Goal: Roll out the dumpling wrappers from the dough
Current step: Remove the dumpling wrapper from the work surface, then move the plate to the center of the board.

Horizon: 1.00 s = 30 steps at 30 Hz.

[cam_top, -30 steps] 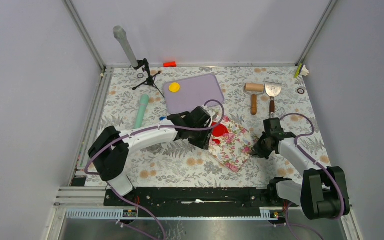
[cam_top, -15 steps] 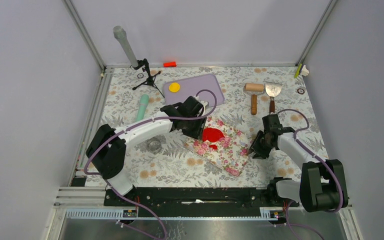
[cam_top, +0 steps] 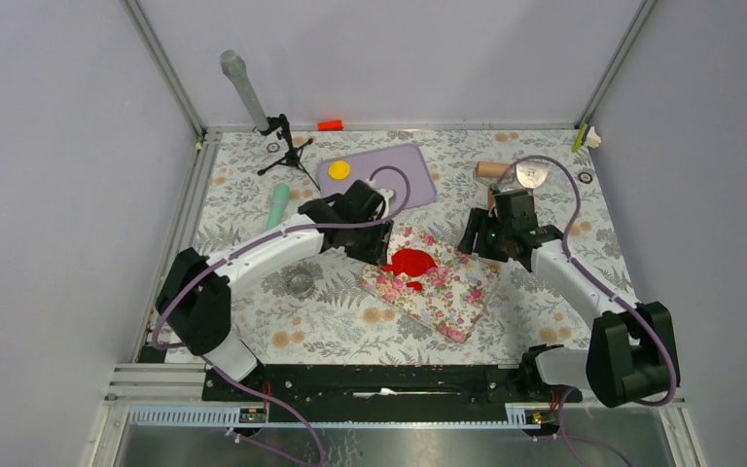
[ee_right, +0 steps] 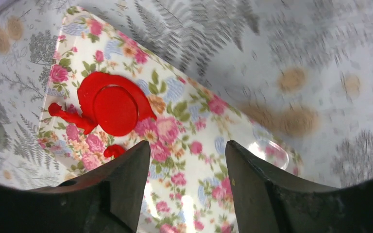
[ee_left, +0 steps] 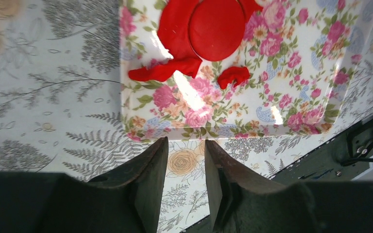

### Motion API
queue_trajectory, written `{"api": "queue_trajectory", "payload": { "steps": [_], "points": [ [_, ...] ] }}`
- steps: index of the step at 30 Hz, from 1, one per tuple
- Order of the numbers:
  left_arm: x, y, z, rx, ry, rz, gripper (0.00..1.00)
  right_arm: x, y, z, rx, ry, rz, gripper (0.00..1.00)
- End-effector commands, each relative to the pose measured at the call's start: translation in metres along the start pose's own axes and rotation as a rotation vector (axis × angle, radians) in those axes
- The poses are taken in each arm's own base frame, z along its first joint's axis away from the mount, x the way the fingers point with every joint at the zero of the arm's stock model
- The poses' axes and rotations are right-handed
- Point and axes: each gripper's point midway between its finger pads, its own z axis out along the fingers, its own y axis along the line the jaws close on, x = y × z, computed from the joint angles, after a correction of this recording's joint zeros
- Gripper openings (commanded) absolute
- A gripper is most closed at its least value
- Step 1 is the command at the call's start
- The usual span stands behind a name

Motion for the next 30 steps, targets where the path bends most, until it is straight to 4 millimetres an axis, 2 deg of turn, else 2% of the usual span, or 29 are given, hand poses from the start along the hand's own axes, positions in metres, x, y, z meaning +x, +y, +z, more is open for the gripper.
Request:
{"api": "queue_trajectory", "payload": {
  "steps": [1, 4, 8, 11, 19, 25, 28, 30],
  "points": [
    [-0.025, 0.007, -0.030, 0.021, -0.114, -0.043, 0.40, -0.046, 0.037, 0.018, -0.123, -0.135, -0.271, 0.66],
    [-0.025, 0.016, -0.034, 0.019, -0.119, -0.076, 0.41, -0.056, 0.037, 0.041, -0.082, -0.030, -0.347, 0.64],
    [-0.024, 0.023, -0.039, 0.016, -0.118, -0.101, 0.51, -0.056, 0.036, 0.072, -0.073, 0.095, -0.426, 0.56],
    [-0.022, 0.023, -0.039, 0.021, -0.113, -0.109, 0.55, -0.050, 0.040, 0.089, -0.124, 0.147, -0.490, 0.56],
    [-0.017, 0.020, -0.036, 0.045, -0.095, -0.116, 0.56, -0.025, 0.068, 0.118, -0.287, 0.275, -0.553, 0.55],
    [-0.013, 0.021, -0.034, 0.042, -0.087, -0.116, 0.56, 0.023, 0.092, 0.123, -0.339, 0.399, -0.693, 0.42],
    [-0.012, 0.022, -0.035, 0.039, -0.086, -0.115, 0.56, 0.039, 0.108, 0.110, -0.402, 0.427, -0.710, 0.39],
    [-0.010, 0.023, -0.034, 0.037, -0.083, -0.115, 0.56, 0.042, 0.117, 0.097, -0.445, 0.425, -0.710, 0.37]
  ]
}}
